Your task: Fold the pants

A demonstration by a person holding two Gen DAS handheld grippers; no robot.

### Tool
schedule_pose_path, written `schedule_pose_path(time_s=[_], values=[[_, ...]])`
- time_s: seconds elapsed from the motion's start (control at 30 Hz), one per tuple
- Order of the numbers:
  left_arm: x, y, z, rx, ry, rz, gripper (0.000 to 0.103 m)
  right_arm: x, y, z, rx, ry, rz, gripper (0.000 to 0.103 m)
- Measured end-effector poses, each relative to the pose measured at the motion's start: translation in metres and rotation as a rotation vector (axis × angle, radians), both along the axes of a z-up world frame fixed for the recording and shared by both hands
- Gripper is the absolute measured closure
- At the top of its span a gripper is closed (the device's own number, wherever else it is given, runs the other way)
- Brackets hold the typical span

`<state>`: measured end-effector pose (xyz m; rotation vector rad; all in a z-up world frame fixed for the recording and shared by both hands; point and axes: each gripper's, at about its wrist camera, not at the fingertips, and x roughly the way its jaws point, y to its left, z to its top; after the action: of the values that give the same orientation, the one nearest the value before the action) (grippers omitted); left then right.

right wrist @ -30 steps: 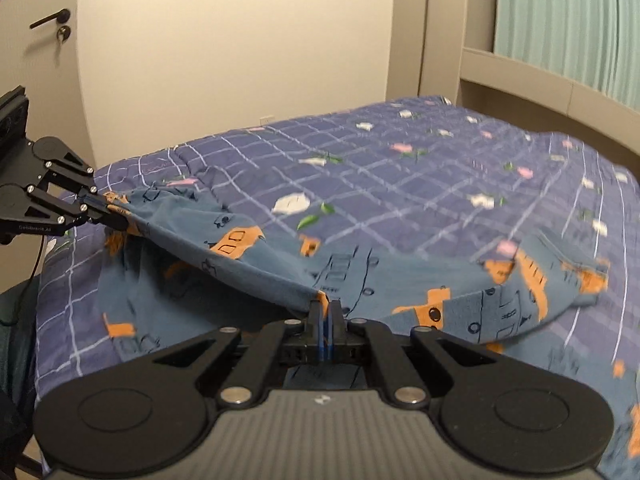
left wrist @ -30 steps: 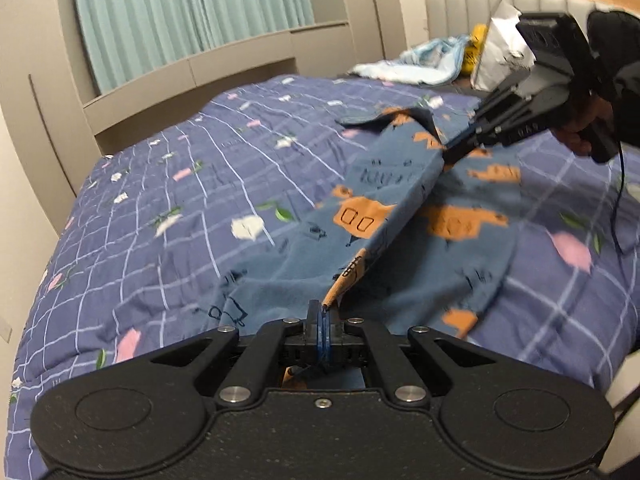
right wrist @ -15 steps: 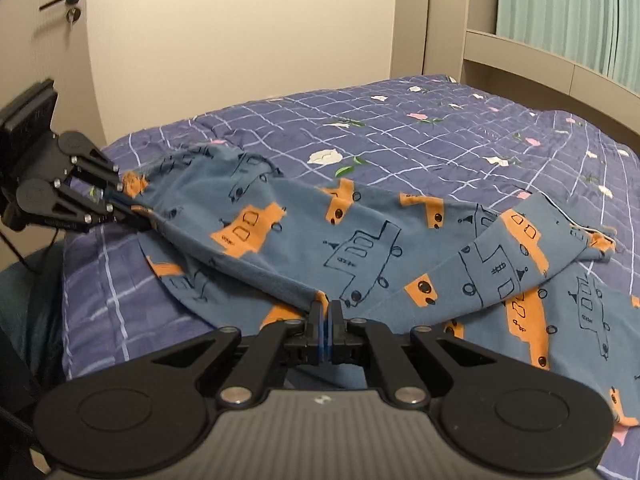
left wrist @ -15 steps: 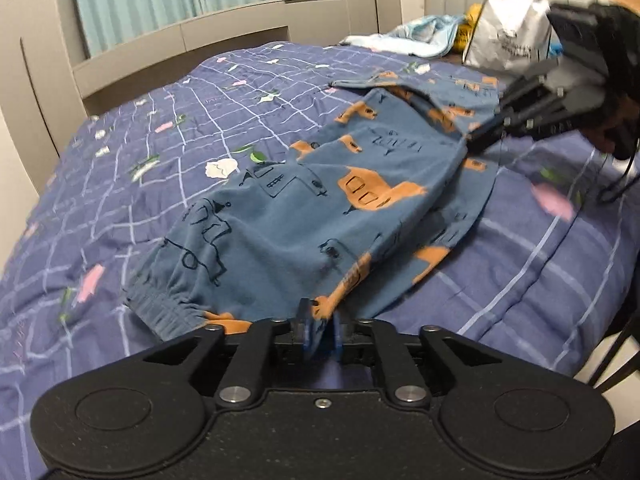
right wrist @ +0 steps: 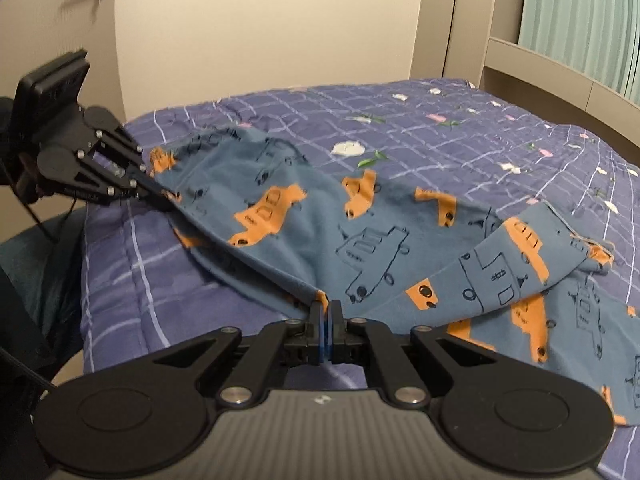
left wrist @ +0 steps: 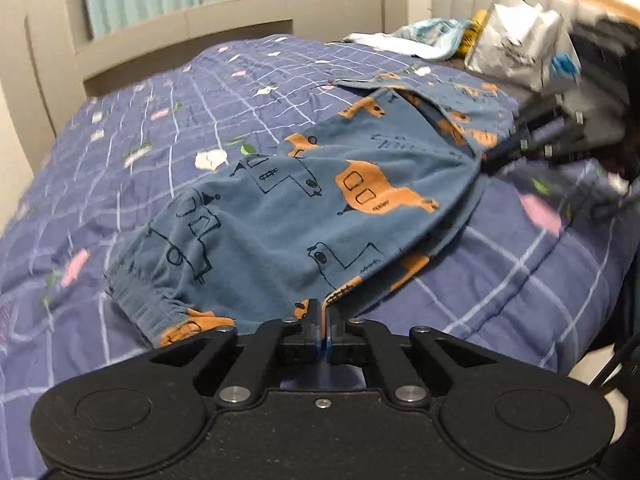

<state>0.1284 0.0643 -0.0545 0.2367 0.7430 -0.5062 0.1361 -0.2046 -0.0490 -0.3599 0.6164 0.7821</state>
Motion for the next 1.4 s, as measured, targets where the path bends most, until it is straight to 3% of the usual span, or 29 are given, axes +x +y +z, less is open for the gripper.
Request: schedule_pose_path(time_s=[0.03, 0.07, 0.13, 0.2, 0.33, 0.4, 0.53, 0.67, 0.77, 0.83, 0.9, 0.97, 1.03, 1.07, 1.13, 1.2, 1.27, 1.4], values=[[0.002, 0.002, 0.002, -0.03, 0.016, 0.018, 0.077, 0.001, -0.001, -0.002, 0.014, 0.007, -0.005, 0.1], [0.004, 0.002, 0.007, -0.072, 0.028, 0.032, 0.069, 0.002, -0.004, -0.001, 0.039, 0.013, -0.01, 0.095], [0.006, -0.002, 0.016, -0.133, 0.005, 0.045, 0.044, 0.005, -0.013, 0.006, 0.101, 0.024, -0.019, 0.086], [0.011, -0.012, 0.023, -0.181, -0.023, 0.046, 0.033, 0.01, -0.022, 0.014, 0.141, 0.022, -0.037, 0.051], [0.037, -0.048, 0.026, -0.313, -0.034, 0.024, 0.017, 0.038, -0.043, 0.033, 0.169, -0.008, -0.12, 0.032], [0.059, -0.069, 0.024, -0.405, -0.008, 0.023, 0.01, 0.059, -0.053, 0.04, 0.158, -0.032, -0.171, 0.007], [0.103, -0.106, 0.017, -0.606, 0.068, 0.068, 0.003, 0.121, -0.063, 0.055, 0.076, -0.046, -0.263, 0.0], [0.131, -0.144, 0.011, -0.68, 0.126, 0.113, 0.003, 0.195, -0.058, 0.059, 0.027, 0.033, -0.34, 0.0], [0.139, -0.167, 0.013, -0.683, 0.137, 0.131, 0.014, 0.238, -0.043, 0.057, -0.009, 0.095, -0.361, 0.001], [0.143, -0.179, 0.014, -0.652, 0.147, 0.136, 0.041, 0.26, -0.031, 0.052, -0.038, 0.123, -0.363, 0.004], [0.148, -0.189, 0.013, -0.616, 0.177, 0.124, 0.064, 0.278, -0.016, 0.045, -0.081, 0.158, -0.364, 0.021], [0.152, -0.194, 0.012, -0.576, 0.202, 0.134, 0.075, 0.285, -0.002, 0.036, -0.153, 0.182, -0.371, 0.026], [0.155, -0.196, 0.01, -0.562, 0.218, 0.132, 0.098, 0.287, 0.006, 0.026, -0.216, 0.18, -0.386, 0.036], [0.155, -0.197, 0.011, -0.548, 0.219, 0.136, 0.1, 0.287, 0.008, 0.023, -0.235, 0.179, -0.396, 0.048], [0.153, -0.195, 0.01, -0.539, 0.208, 0.135, 0.103, 0.285, 0.005, 0.022, -0.225, 0.183, -0.409, 0.057], [0.152, -0.196, 0.014, -0.534, 0.194, 0.132, 0.103, 0.283, 0.001, 0.026, -0.21, 0.175, -0.413, 0.089], [0.152, -0.198, 0.018, -0.519, 0.165, 0.12, 0.103, 0.279, -0.005, 0.033, -0.193, 0.15, -0.424, 0.098], [0.145, -0.206, 0.028, -0.486, 0.119, 0.086, 0.103, 0.266, -0.025, 0.049, -0.153, 0.104, -0.44, 0.101]])
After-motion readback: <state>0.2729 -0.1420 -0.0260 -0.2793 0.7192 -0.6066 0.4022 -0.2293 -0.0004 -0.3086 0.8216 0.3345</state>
